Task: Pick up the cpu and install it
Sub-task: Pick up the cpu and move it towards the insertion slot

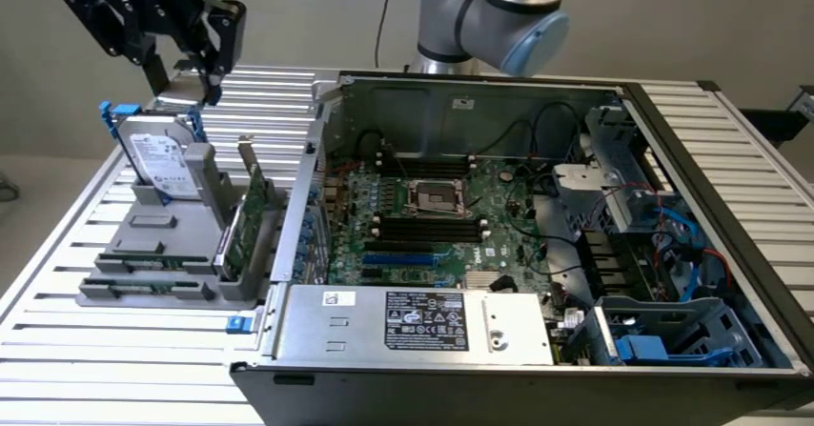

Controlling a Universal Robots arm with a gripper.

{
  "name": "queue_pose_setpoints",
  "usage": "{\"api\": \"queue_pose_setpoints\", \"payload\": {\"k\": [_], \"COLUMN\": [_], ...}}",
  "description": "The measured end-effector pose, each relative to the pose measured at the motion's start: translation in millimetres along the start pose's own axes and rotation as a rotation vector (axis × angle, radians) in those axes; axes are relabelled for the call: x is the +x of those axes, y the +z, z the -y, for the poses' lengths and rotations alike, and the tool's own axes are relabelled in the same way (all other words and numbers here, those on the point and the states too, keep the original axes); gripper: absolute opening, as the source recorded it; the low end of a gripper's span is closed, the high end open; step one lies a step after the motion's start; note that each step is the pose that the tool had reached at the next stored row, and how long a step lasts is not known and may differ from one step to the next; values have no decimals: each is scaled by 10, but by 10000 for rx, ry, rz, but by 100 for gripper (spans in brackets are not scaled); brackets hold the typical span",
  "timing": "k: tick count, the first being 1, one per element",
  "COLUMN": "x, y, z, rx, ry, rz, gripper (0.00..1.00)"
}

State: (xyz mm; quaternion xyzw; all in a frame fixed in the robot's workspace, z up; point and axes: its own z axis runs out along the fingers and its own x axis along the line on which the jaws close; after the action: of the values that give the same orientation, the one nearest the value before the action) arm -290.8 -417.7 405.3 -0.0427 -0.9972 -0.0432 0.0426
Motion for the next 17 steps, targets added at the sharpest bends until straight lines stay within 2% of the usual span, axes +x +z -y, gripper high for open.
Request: {"api": "queue_pose_setpoints", "payload": {"k": [8,13,17], "x": [-344,-564,-744], "y": [-225,-306,-351], "z": [-48,-74,-93], "rx": [-31,-36,-34], "ry": [10,15,18], "rz": [-149,-220,-255], "gripper": [55,55,55]}}
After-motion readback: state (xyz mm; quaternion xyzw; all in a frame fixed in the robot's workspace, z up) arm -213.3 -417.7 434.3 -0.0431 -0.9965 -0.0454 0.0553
